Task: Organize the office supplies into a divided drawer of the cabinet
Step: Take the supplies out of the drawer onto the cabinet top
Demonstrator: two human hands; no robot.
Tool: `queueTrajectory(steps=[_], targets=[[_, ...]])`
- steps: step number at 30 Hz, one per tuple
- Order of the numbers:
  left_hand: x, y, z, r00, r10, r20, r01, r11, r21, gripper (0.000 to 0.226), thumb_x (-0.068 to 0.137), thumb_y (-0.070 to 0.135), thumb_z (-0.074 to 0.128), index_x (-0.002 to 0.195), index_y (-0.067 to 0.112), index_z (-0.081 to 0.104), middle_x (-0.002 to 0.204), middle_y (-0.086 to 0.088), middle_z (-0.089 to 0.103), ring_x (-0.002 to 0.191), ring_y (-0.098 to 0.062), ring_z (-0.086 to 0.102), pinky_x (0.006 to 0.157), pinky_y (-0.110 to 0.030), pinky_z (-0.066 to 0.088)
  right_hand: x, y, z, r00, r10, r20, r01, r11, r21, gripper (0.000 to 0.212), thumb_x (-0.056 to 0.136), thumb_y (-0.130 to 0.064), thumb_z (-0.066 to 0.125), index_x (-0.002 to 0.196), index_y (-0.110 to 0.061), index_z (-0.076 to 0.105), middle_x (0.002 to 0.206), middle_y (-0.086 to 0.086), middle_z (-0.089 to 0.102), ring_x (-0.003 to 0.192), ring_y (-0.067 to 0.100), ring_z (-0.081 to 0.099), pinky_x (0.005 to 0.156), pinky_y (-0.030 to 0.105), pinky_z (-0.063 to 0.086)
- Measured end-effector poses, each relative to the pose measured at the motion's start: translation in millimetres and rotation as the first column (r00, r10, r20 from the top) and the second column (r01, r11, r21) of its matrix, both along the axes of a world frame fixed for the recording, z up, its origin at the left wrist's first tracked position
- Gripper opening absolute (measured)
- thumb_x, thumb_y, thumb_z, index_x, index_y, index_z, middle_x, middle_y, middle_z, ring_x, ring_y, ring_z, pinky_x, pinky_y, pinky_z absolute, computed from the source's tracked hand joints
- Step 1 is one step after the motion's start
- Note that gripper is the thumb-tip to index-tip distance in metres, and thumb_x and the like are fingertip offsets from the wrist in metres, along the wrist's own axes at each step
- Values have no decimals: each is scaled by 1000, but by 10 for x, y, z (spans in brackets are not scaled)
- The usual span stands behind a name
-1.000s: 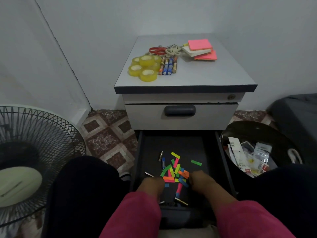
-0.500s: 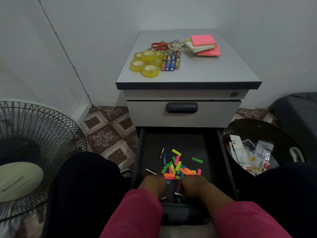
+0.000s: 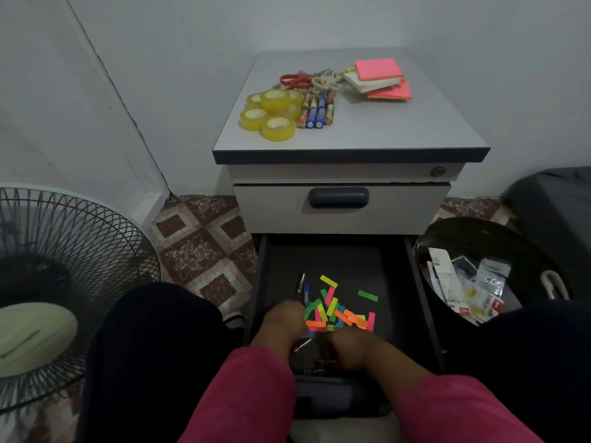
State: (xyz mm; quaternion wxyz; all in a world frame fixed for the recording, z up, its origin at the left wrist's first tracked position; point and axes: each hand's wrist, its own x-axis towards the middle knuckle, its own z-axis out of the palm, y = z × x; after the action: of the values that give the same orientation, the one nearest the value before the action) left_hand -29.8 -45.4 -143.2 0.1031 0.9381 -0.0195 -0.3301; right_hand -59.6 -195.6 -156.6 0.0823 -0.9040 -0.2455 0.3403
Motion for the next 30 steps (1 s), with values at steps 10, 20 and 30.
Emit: queueTrajectory(steps=[10, 20, 30], targets=[[118, 104, -43, 999, 0, 37, -4, 992, 128, 43, 94, 3, 52, 136, 2, 45, 144, -18, 36, 126, -27, 47, 104, -33, 41, -18, 78, -68, 1000, 25, 12, -25, 1000, 6, 31, 92, -24, 59, 119, -10, 59, 121, 10, 60, 115, 24, 55, 99, 36, 44], [34, 123, -129, 985, -18, 174, -6, 991, 137, 33, 96, 6, 48, 129, 8, 49, 132, -14, 45, 115, -27, 53, 90, -36, 49, 86, -51, -55, 975, -169, -147, 184, 979, 91, 27, 90, -26, 61, 114, -13, 64, 113, 6, 64, 106, 18, 59, 95, 33, 47], [196, -201, -112, 911, 320, 258, -289, 945, -152, 26, 98, 10, 48, 122, 4, 53, 116, -14, 63, 106, -26, 62, 82, -33, 49, 217, -185, -72, 803, -596, -7, 588, 789, 178, 21, 92, -33, 57, 107, -21, 65, 98, 1, 65, 90, 15, 62, 77, 31, 50]])
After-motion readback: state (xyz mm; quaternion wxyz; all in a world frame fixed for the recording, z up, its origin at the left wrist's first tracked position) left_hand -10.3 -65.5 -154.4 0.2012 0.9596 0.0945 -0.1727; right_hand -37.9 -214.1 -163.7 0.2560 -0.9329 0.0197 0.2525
